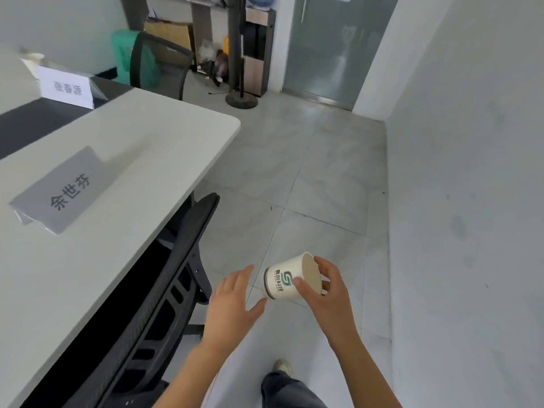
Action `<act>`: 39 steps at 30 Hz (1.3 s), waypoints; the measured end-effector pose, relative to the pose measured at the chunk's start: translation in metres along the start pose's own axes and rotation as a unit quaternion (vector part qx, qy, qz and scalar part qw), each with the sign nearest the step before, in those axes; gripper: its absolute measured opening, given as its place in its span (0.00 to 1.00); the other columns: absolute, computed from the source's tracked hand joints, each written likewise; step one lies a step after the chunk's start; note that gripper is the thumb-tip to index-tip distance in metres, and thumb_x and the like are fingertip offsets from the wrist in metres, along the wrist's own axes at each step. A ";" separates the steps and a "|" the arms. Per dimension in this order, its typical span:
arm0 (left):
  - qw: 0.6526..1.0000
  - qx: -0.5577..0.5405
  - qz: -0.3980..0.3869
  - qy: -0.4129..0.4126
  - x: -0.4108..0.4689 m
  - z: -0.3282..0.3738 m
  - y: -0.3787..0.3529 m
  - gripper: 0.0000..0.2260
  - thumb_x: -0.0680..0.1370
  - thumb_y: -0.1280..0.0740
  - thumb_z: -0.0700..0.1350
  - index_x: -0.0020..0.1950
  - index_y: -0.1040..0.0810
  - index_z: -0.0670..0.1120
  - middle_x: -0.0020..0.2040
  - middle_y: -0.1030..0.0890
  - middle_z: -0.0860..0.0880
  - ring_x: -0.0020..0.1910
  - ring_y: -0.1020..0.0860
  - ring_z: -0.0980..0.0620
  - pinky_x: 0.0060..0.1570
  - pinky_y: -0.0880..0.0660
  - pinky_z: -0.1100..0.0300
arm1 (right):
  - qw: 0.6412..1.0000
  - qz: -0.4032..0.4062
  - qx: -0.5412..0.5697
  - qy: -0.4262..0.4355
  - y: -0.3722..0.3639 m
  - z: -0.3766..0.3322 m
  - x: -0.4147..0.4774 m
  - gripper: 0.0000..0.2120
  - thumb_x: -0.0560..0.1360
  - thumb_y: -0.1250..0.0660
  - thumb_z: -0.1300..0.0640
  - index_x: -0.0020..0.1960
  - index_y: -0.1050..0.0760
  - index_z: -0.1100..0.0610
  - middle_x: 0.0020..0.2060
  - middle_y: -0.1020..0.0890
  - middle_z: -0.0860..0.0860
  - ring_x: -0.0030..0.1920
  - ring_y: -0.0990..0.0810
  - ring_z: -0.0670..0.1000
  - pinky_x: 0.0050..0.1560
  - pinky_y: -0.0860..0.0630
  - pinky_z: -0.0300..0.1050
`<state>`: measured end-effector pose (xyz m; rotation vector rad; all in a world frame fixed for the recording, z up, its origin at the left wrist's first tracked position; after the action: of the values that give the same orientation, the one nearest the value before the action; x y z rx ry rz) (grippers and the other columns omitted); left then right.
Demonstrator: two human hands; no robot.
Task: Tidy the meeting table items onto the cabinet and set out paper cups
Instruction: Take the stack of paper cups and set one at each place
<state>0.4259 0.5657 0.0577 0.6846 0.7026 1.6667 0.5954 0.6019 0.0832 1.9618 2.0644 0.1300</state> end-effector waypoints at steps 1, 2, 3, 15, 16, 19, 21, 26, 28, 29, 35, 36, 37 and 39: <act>1.000 -0.003 0.017 0.019 0.014 0.002 -0.001 0.26 0.73 0.31 0.49 0.69 0.34 0.45 0.63 0.26 0.47 0.62 0.29 0.46 0.60 0.32 0.53 | 1.000 -0.006 0.000 0.012 0.006 -0.004 0.019 0.19 0.69 0.29 0.56 0.48 0.33 0.38 0.51 0.27 0.40 0.52 0.25 0.46 0.45 0.21 0.37; 0.999 -0.010 0.036 0.036 0.027 0.006 -0.002 0.25 0.73 0.31 0.48 0.68 0.33 0.44 0.61 0.25 0.46 0.62 0.28 0.45 0.59 0.32 0.54 | 1.000 -0.011 -0.003 0.021 0.012 -0.007 0.037 0.19 0.68 0.29 0.56 0.48 0.33 0.37 0.51 0.27 0.41 0.53 0.25 0.47 0.50 0.21 0.43; 0.997 -0.018 0.056 0.050 0.037 0.011 -0.002 0.24 0.73 0.31 0.47 0.66 0.31 0.42 0.59 0.23 0.44 0.60 0.27 0.44 0.57 0.32 0.56 | 1.000 -0.014 -0.009 0.026 0.018 -0.010 0.053 0.19 0.68 0.28 0.55 0.49 0.33 0.37 0.52 0.26 0.41 0.55 0.25 0.48 0.54 0.22 0.49; 0.933 0.038 0.300 0.196 0.105 -0.004 0.139 0.18 0.75 0.35 0.47 0.64 0.28 0.44 0.63 0.27 0.46 0.64 0.34 0.46 0.62 0.34 0.53 | 0.987 -0.153 -0.014 0.056 -0.048 -0.042 0.181 0.26 0.66 0.27 0.54 0.61 0.31 0.51 0.59 0.27 0.50 0.60 0.27 0.50 0.60 0.25 0.53; 0.922 0.045 0.308 0.232 0.110 -0.021 0.150 0.18 0.75 0.35 0.46 0.64 0.29 0.44 0.65 0.28 0.45 0.64 0.35 0.44 0.63 0.34 0.50 | 0.984 -0.164 -0.021 0.072 -0.061 -0.050 0.188 0.25 0.67 0.27 0.56 0.62 0.31 0.51 0.58 0.28 0.49 0.60 0.28 0.49 0.60 0.26 0.50; 0.881 0.051 0.334 0.331 0.116 -0.074 0.180 0.18 0.76 0.37 0.47 0.64 0.29 0.43 0.66 0.29 0.43 0.64 0.35 0.41 0.63 0.35 0.47 | 0.974 -0.179 -0.049 0.132 -0.100 -0.082 0.206 0.25 0.68 0.28 0.59 0.62 0.32 0.53 0.55 0.31 0.47 0.57 0.32 0.44 0.56 0.34 0.40; 0.861 0.055 0.311 0.398 0.117 -0.114 0.185 0.19 0.76 0.38 0.48 0.66 0.31 0.43 0.67 0.31 0.42 0.65 0.36 0.39 0.62 0.36 0.46 | 0.965 -0.184 -0.074 0.173 -0.126 -0.099 0.217 0.25 0.68 0.28 0.60 0.63 0.32 0.55 0.56 0.31 0.48 0.55 0.35 0.42 0.55 0.37 0.37; 0.824 0.030 0.219 0.522 0.102 -0.202 0.156 0.23 0.77 0.41 0.49 0.70 0.39 0.45 0.71 0.36 0.43 0.69 0.42 0.40 0.64 0.38 0.46 | 0.945 -0.172 -0.148 0.234 -0.184 -0.119 0.241 0.28 0.66 0.27 0.56 0.63 0.32 0.56 0.59 0.29 0.53 0.60 0.33 0.49 0.56 0.33 0.41; 0.812 0.028 0.198 0.549 0.094 -0.222 0.142 0.24 0.77 0.42 0.50 0.71 0.41 0.45 0.72 0.38 0.43 0.71 0.44 0.40 0.65 0.39 0.47 | 0.939 -0.177 -0.165 0.246 -0.205 -0.121 0.249 0.28 0.66 0.27 0.55 0.64 0.32 0.56 0.60 0.29 0.54 0.62 0.33 0.52 0.56 0.32 0.42; 0.807 0.025 0.187 0.559 0.092 -0.230 0.136 0.24 0.77 0.42 0.50 0.72 0.43 0.46 0.73 0.40 0.43 0.71 0.45 0.41 0.65 0.40 0.47 | 0.935 -0.184 -0.174 0.250 -0.215 -0.121 0.253 0.29 0.66 0.27 0.54 0.64 0.32 0.56 0.61 0.29 0.54 0.63 0.33 0.52 0.57 0.32 0.42; 0.796 0.013 0.155 0.586 0.086 -0.255 0.110 0.26 0.78 0.46 0.56 0.74 0.48 0.51 0.76 0.49 0.47 0.74 0.52 0.43 0.70 0.47 0.48 | 0.910 -0.228 -0.225 0.263 -0.270 -0.122 0.272 0.31 0.68 0.29 0.54 0.68 0.36 0.54 0.66 0.34 0.57 0.67 0.37 0.56 0.60 0.33 0.47; 0.792 0.007 0.152 0.591 0.087 -0.256 0.108 0.26 0.78 0.46 0.57 0.74 0.49 0.53 0.76 0.51 0.47 0.74 0.54 0.43 0.71 0.49 0.48 | 0.904 -0.236 -0.237 0.267 -0.280 -0.122 0.275 0.32 0.68 0.29 0.54 0.68 0.37 0.54 0.67 0.35 0.57 0.67 0.37 0.56 0.60 0.33 0.47; 0.789 0.006 0.150 0.596 0.088 -0.257 0.107 0.27 0.78 0.47 0.58 0.74 0.50 0.54 0.76 0.52 0.47 0.74 0.55 0.43 0.71 0.51 0.48 | 0.898 -0.245 -0.246 0.271 -0.291 -0.124 0.278 0.32 0.68 0.29 0.55 0.69 0.38 0.53 0.67 0.36 0.57 0.67 0.37 0.57 0.60 0.32 0.47; 0.785 0.016 0.134 0.604 0.094 -0.260 0.103 0.28 0.77 0.47 0.60 0.74 0.52 0.55 0.76 0.56 0.44 0.74 0.58 0.41 0.72 0.54 0.47 | 0.887 -0.266 -0.258 0.276 -0.313 -0.126 0.285 0.32 0.69 0.29 0.55 0.69 0.39 0.52 0.69 0.38 0.57 0.67 0.37 0.57 0.59 0.32 0.48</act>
<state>0.1474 0.6153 -0.0269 -0.4286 1.5672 2.2913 0.2512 0.8793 0.0792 1.0637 2.4701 1.0956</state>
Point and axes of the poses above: each hand's wrist, its own x-axis towards the middle knuckle, its own y-axis out of the back of the hand, z = x × y, the point moved 7 cm from there along x, towards the middle knuckle
